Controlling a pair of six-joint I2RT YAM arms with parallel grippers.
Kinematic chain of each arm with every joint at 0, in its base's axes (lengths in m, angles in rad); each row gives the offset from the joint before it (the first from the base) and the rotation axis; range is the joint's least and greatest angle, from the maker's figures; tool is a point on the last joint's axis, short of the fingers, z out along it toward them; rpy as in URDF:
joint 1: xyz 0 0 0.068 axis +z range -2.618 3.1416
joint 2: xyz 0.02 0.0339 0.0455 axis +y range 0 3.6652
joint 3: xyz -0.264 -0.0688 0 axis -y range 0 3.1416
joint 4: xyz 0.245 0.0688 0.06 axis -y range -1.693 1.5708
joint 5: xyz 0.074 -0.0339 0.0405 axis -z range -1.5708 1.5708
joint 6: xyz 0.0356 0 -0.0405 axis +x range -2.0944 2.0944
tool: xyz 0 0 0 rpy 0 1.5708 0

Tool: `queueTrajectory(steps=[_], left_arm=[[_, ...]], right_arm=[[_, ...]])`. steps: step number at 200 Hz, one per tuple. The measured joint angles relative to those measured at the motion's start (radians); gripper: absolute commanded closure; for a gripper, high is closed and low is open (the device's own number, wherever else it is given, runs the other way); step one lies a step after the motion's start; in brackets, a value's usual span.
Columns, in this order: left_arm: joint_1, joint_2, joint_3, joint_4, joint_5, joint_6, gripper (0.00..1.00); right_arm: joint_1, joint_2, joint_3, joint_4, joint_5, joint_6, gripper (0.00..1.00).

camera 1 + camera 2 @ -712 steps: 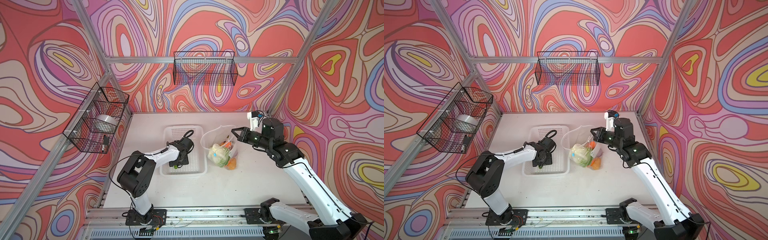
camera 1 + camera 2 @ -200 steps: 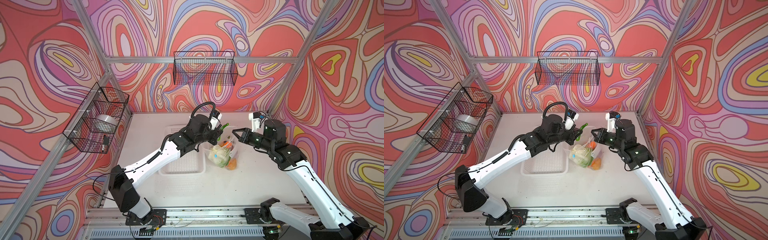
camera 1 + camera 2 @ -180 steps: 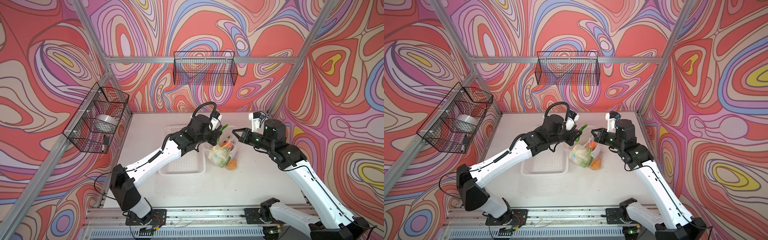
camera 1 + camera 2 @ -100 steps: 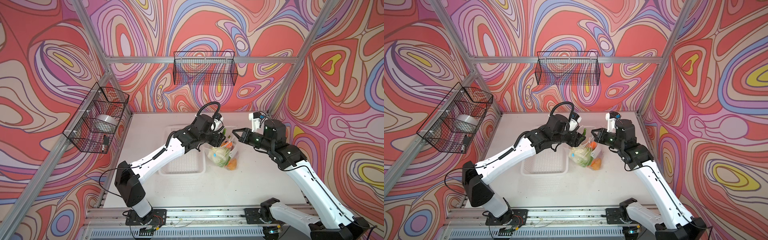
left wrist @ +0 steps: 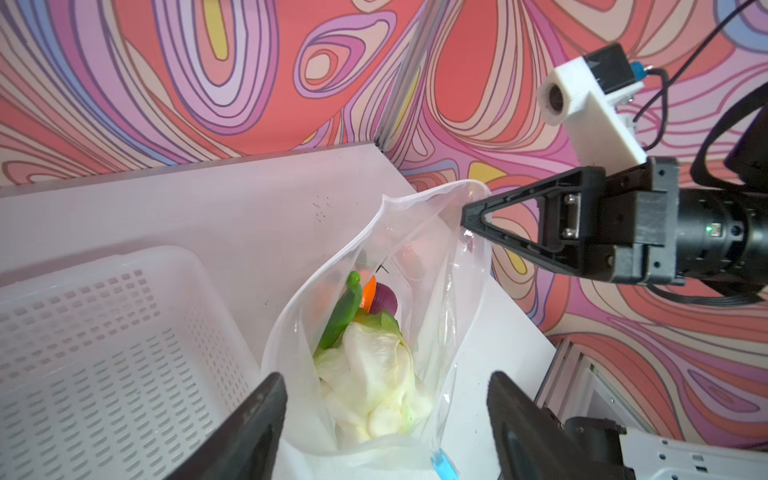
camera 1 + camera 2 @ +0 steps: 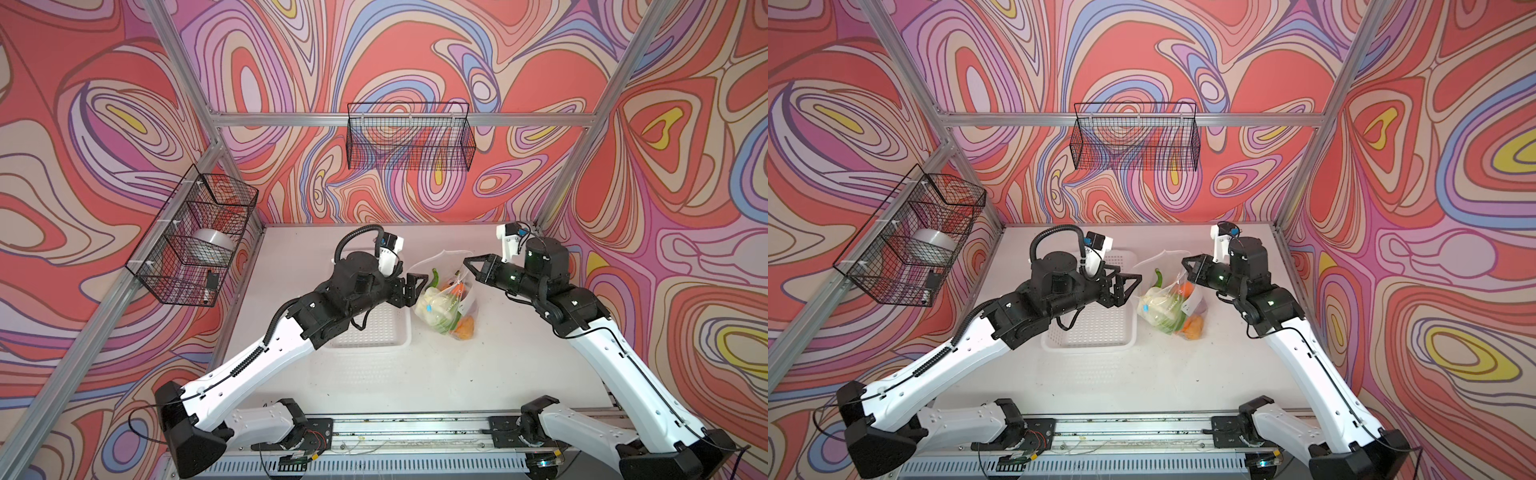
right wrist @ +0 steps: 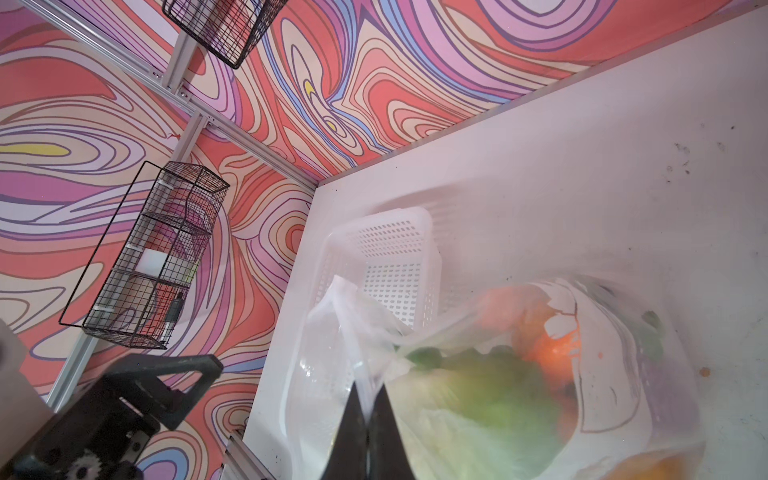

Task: Place the food in the zip-top bag and seal the zipper
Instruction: 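Lower the left gripper and grasp the bag's zipper edge at the blue slider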

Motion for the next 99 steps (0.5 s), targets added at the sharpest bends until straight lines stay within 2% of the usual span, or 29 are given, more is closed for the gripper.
queueTrajectory(steps=[14,56,77,99], left_arm=[[-0.039,-0.027,-0.083,0.029,-0.059,-0.032,0.24],[-0.245,-0.056,-0.281,0.165,-0.286,-0.119,0.24],[-0.286,-0.039,-0.314,0.242,-0.354,-0.141,0.24],[-0.296,0.011,-0.311,0.335,-0.377,-0.142,0.25]], right_arm=[[0.0,0.007,0.0,0.009,0.005,0.004,1.0],[0.0,0.035,0.0,0.032,0.011,0.014,1.0],[0.0,0.04,0.0,0.037,0.013,0.021,1.0],[0.0,0.039,0.0,0.041,0.014,0.03,1.0]])
